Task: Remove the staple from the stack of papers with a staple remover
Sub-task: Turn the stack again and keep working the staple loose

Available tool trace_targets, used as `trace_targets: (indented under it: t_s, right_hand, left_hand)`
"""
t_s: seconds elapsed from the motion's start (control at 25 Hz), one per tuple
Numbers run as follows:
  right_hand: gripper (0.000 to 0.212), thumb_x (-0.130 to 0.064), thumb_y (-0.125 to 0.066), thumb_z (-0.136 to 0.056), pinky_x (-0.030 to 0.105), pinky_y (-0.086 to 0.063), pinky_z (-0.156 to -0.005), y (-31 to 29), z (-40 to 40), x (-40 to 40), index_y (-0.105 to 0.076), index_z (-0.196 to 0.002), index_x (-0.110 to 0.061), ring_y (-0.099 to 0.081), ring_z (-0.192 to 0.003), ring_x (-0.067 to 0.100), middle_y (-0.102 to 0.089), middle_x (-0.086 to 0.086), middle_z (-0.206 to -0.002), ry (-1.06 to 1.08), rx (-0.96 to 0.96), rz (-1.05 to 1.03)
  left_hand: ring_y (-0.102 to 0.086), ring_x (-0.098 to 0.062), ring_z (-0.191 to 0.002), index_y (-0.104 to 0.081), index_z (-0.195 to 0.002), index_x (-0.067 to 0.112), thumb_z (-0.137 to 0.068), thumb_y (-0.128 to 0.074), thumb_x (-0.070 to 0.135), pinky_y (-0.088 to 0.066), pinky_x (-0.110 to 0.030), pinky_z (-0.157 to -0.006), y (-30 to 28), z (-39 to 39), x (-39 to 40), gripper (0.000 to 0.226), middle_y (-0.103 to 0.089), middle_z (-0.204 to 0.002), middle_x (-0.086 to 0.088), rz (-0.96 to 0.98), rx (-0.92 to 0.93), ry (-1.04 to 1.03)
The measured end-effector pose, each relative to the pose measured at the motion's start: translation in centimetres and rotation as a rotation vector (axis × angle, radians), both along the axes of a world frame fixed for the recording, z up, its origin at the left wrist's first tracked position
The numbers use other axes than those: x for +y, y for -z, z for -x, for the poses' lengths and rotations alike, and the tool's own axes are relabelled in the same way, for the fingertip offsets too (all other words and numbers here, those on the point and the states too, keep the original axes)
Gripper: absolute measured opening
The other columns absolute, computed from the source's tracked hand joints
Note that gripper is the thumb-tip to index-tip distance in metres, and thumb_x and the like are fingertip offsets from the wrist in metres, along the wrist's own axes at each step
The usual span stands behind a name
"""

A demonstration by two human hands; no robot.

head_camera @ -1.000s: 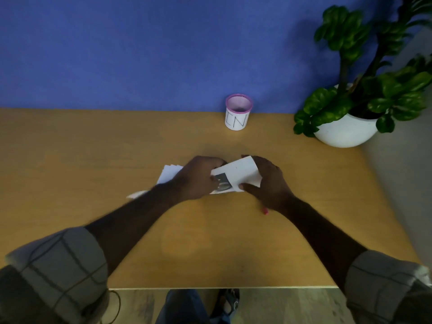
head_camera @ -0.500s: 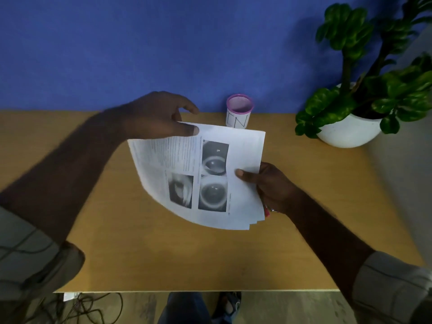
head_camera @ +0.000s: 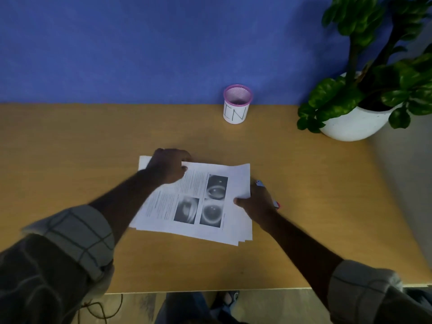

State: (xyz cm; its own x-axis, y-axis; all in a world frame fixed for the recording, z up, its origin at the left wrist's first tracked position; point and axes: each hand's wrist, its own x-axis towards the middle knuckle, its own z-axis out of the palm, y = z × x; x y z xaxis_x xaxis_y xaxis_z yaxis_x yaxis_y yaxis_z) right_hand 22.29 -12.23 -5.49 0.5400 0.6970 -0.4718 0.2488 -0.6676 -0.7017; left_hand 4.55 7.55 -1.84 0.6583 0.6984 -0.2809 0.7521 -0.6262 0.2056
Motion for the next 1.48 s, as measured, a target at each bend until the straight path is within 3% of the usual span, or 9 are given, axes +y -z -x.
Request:
trace_targets:
  t_s: [0.16, 0.28, 0.44, 0.68, 0.8, 0.92, 1.0, 1.24, 1.48]
  right_hand:
    - [0.024, -0.033, -0.062, -0.086, 0.025, -0.044, -0.058, -1.2, -1.5, -0.4, -0.060, -0.103, -0.017, -0.064, -0.079, 0.020, -0.066, 0.000, -0.090, -0.121, -0.502, -0.004]
    - [0.030, -0.033, -0.060, -0.089, 0.032, -0.053, -0.070, -1.3, -4.1, -0.6, -0.061, -0.113, -0.016, -0.064, -0.080, 0.020, -0.068, 0.003, -0.099, -0.050, -0.621, -0.013]
    - [0.027, -0.036, -0.058, -0.090, 0.043, -0.056, -0.075, 0.0, -4.5, -0.8, -0.059, -0.104, -0.012, -0.063, -0.086, 0.026, -0.061, 0.008, -0.099, -0.180, -0.587, 0.116]
    - [0.016, -0.027, -0.062, -0.089, 0.029, -0.049, -0.060, 1.2, -4.0, -1.3, -0.060, -0.098, -0.014, -0.059, -0.074, 0.017, -0.061, 0.005, -0.091, -0.183, -0.585, 0.053]
    - [0.013, -0.024, -0.064, -0.087, 0.013, -0.036, -0.038, 0.8, -4.3, -0.9, -0.054, -0.088, -0.016, -0.061, -0.047, 0.008, -0.061, -0.003, -0.069, -0.054, -0.363, -0.068]
    - [0.022, -0.030, -0.067, -0.087, 0.019, -0.043, -0.036, 0.1, -4.2, 0.0, -0.056, -0.095, -0.013, -0.061, -0.040, 0.010, -0.065, 0.003, -0.064, 0.073, -0.025, -0.139]
    - [0.027, -0.038, -0.065, -0.089, 0.024, -0.048, -0.041, 0.1, -4.2, 0.4, -0.061, -0.096, -0.013, -0.061, -0.043, 0.013, -0.066, 0.005, -0.066, -0.001, -0.003, -0.133]
    - [0.025, -0.022, -0.059, -0.093, 0.030, -0.050, -0.074, 0.5, -3.2, 0.7, -0.066, -0.117, -0.018, -0.062, -0.086, 0.017, -0.070, 0.002, -0.102, -0.497, -0.552, -0.186]
    - [0.027, -0.023, -0.058, -0.092, 0.034, -0.050, -0.077, 1.1, -2.9, 1.5, -0.065, -0.118, -0.021, -0.063, -0.093, 0.021, -0.070, 0.004, -0.103, -0.739, -0.912, -0.146]
  left_hand:
    - [-0.054, -0.031, -0.125, -0.061, -0.132, 0.018, -0.083, -0.072, 0.020, -0.035, -0.043, -0.110, 2.9, -0.3, -2.6, 0.051, -0.060, -0.133, -0.008, -0.152, -0.159, -0.077]
    - [-0.055, -0.030, -0.126, -0.064, -0.127, 0.016, -0.080, -0.074, 0.033, -0.039, -0.044, -0.110, 4.9, -2.4, -6.9, 0.051, -0.062, -0.132, -0.008, -0.152, -0.394, -0.132]
    - [-0.036, -0.026, -0.145, -0.049, -0.141, 0.025, -0.089, -0.049, 0.065, -0.031, -0.046, -0.121, 8.4, -4.8, -11.6, 0.066, -0.047, -0.151, -0.001, -0.107, -0.300, -0.103]
    - [-0.021, -0.029, -0.154, -0.035, -0.153, 0.025, -0.094, -0.032, 0.073, -0.018, -0.048, -0.125, 10.5, -3.7, -11.3, 0.076, -0.031, -0.163, -0.004, -0.176, -0.220, 0.015]
    - [-0.019, -0.029, -0.155, -0.035, -0.154, 0.025, -0.092, -0.035, 0.073, -0.013, -0.047, -0.125, 10.4, -3.2, -11.1, 0.078, -0.028, -0.165, -0.004, -0.191, -0.217, 0.062]
    - [-0.015, -0.030, -0.156, -0.033, -0.155, 0.026, -0.092, -0.034, 0.073, -0.012, -0.048, -0.126, 10.5, -3.0, -11.3, 0.078, -0.023, -0.167, -0.005, -0.195, -0.218, 0.080]
    - [-0.016, -0.031, -0.155, -0.032, -0.155, 0.027, -0.093, -0.032, 0.072, -0.016, -0.051, -0.126, 10.5, -3.1, -11.4, 0.077, -0.023, -0.167, -0.006, -0.206, -0.219, 0.077]
    - [-0.015, -0.030, -0.156, -0.029, -0.156, 0.031, -0.094, -0.030, 0.073, -0.015, -0.052, -0.126, 10.7, -3.2, -11.4, 0.076, -0.020, -0.168, -0.004, -0.209, -0.222, 0.064]
    - [-0.015, -0.030, -0.156, -0.028, -0.156, 0.032, -0.093, -0.027, 0.074, -0.015, -0.053, -0.125, 11.0, -3.2, -11.4, 0.075, -0.020, -0.168, -0.004, -0.220, -0.240, 0.062]
